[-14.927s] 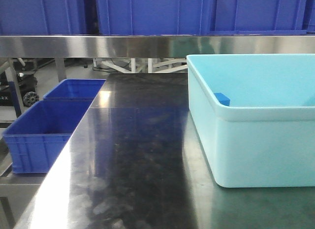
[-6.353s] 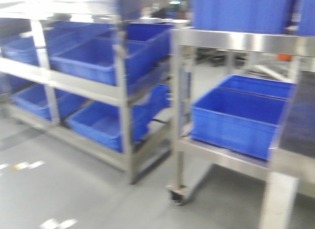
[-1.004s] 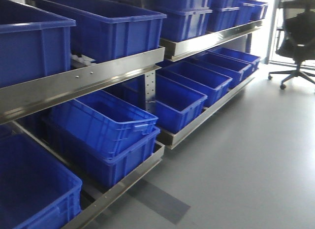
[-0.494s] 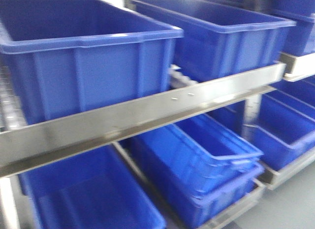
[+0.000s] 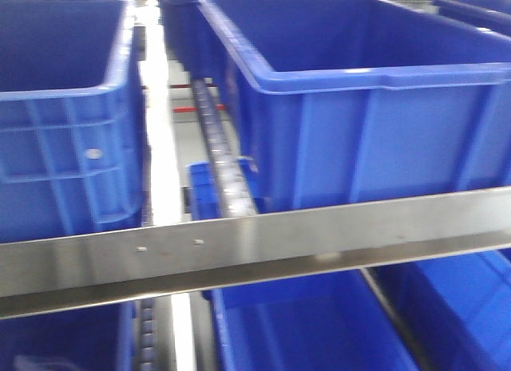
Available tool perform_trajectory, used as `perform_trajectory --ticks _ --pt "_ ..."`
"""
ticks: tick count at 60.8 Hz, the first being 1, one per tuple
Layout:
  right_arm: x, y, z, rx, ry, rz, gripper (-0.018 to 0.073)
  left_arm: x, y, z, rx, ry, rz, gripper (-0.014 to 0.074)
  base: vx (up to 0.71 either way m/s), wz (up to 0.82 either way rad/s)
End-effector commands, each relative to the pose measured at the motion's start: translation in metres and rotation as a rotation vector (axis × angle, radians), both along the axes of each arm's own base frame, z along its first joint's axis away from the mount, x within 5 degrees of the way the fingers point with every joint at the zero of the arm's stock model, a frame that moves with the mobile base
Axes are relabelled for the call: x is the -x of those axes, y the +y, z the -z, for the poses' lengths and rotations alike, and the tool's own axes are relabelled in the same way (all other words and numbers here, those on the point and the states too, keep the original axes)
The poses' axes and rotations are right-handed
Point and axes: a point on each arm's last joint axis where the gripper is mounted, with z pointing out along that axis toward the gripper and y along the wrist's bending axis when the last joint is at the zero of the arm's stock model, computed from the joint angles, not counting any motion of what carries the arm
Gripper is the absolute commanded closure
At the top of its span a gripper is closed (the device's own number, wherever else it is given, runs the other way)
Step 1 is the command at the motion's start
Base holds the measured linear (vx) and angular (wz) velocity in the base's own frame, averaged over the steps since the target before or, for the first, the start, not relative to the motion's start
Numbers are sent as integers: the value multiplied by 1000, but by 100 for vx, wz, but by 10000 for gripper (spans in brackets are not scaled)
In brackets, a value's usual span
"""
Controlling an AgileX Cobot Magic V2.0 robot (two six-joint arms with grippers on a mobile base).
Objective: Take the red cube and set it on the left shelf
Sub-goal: 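Move the right gripper over the blue bin on the rack shelf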
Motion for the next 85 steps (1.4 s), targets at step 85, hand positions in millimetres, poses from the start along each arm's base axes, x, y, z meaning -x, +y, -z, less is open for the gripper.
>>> perform_trajectory --ticks 85 --pt "-3 1 -17 -6 -112 -13 503 -1 1 0 8 -54 -5 491 1 10"
